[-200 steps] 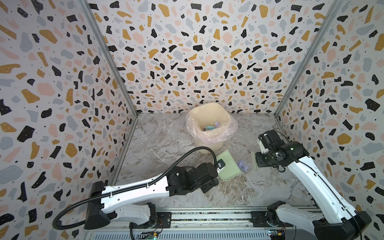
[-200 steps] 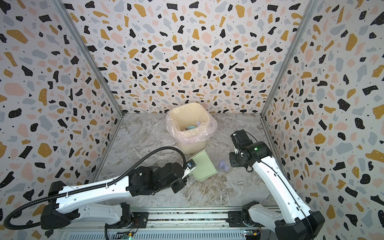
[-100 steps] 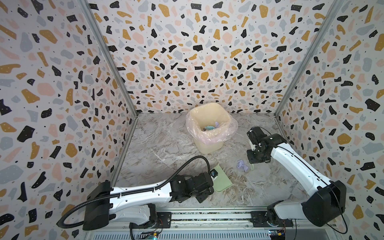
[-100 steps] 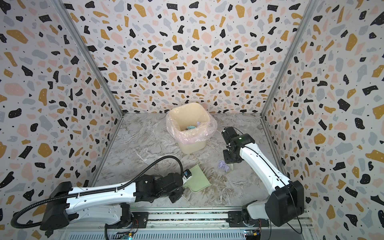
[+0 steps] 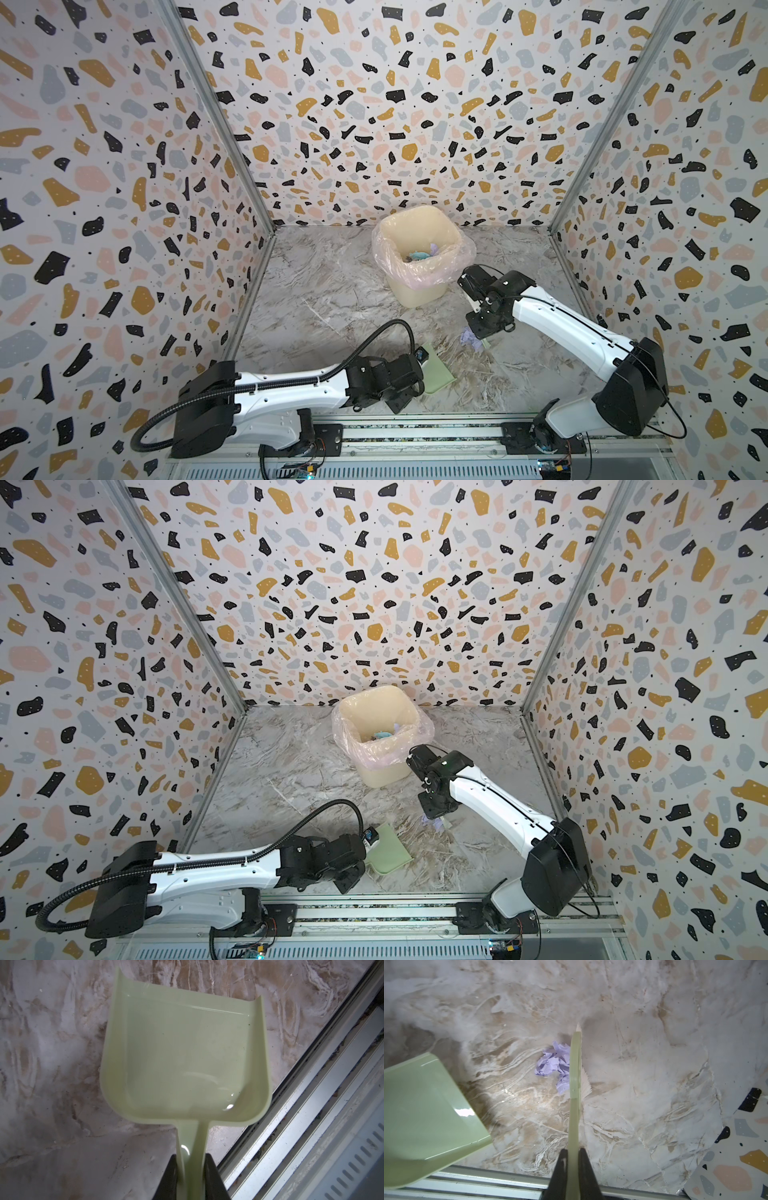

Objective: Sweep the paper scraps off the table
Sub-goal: 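Lower the empty dustpan beside the last lilac scrap while the right brush approaches, then sweep the last lilac scrap into the dustpan with the right brush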

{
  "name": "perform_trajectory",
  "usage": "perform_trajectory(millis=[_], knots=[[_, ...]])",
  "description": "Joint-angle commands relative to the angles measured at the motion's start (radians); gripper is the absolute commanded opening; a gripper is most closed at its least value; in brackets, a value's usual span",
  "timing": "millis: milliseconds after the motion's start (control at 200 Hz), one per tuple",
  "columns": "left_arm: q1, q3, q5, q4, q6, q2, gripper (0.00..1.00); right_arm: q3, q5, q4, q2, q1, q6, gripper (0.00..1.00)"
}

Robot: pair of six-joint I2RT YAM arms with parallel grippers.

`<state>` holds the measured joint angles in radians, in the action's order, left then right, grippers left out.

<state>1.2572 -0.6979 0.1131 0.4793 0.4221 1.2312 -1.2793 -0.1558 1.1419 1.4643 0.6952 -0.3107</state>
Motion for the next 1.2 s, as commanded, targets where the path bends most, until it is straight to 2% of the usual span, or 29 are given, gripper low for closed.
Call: perform_trajectory(millis=[0,95,165,260,451,521,666,891,1196], knots=[[-0.005,0.015,-0.013,-0.035,0.028,0.006,0.00,-0.064,-0.020,0.086,-0.009,0.019,-0.033,0.00],[-0.007,0.020,-0.012,-0.038,0.024,0.012,0.00,-0.065,-0.072,0.102,-0.015,-0.021,-0.024,0.00],[-0.013,0.014,-0.009,-0.035,0.015,0.022,0.00,-0.047,-0.045,0.080,-0.024,-0.073,-0.009,0.00],[-0.030,0.004,0.000,-0.030,-0.007,0.039,0.00,-0.045,-0.053,0.065,-0.019,-0.091,-0.008,0.00],[-0.129,-0.010,-0.023,-0.041,-0.062,0.043,0.00,-0.067,-0.038,0.035,0.029,-0.092,0.012,0.00],[-0.161,-0.006,-0.066,-0.061,-0.078,0.050,0.00,-0.082,-0.034,0.030,0.045,-0.087,0.022,0.00],[-0.166,-0.029,-0.109,-0.062,-0.099,0.111,0.00,-0.109,-0.028,0.035,0.069,-0.071,0.036,0.00],[-0.168,-0.061,-0.113,-0.064,-0.123,0.152,0.00,-0.116,0.006,0.046,0.093,-0.022,0.044,0.00],[-0.171,-0.080,-0.136,-0.054,-0.144,0.193,0.00,-0.149,0.108,0.051,0.095,0.073,0.026,0.00]])
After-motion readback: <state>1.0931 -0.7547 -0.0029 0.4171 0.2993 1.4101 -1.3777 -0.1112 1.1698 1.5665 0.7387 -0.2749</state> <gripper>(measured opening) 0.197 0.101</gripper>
